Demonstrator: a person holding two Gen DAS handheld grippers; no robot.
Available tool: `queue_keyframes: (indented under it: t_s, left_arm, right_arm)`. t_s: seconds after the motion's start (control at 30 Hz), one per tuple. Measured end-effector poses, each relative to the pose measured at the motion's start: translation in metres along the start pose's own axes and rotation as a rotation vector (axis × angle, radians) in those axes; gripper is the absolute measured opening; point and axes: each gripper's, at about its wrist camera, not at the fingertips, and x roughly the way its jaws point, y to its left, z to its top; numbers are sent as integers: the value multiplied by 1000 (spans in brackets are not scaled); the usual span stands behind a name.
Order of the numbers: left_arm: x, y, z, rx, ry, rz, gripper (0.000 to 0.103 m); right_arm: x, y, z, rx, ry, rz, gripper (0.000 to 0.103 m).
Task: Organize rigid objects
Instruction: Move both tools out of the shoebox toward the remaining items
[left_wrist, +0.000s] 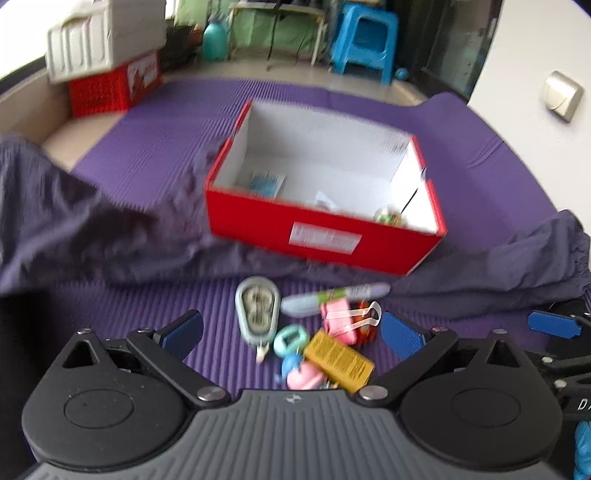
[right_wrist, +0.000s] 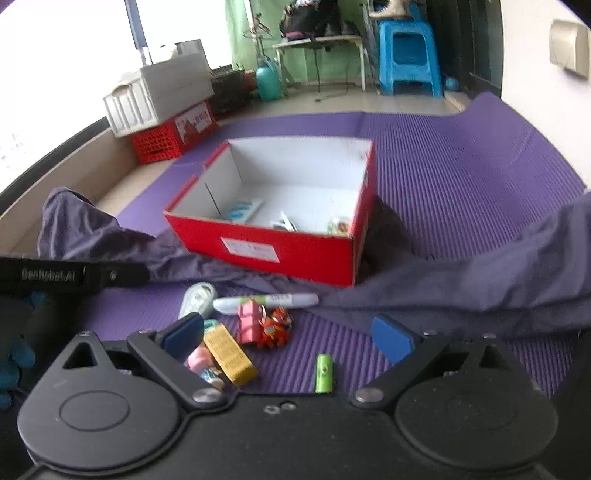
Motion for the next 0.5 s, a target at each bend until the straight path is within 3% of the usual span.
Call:
queue_keyframes:
  t_s: [0.33, 0.5]
  left_arm:
    - [55, 2, -45, -35, 151, 45, 103]
    - [77, -3, -60, -10, 189, 91, 103]
  right_arm:
    - [37, -14, -33, 4, 110, -22, 93]
    - [53, -19, -46, -2, 160, -32, 85]
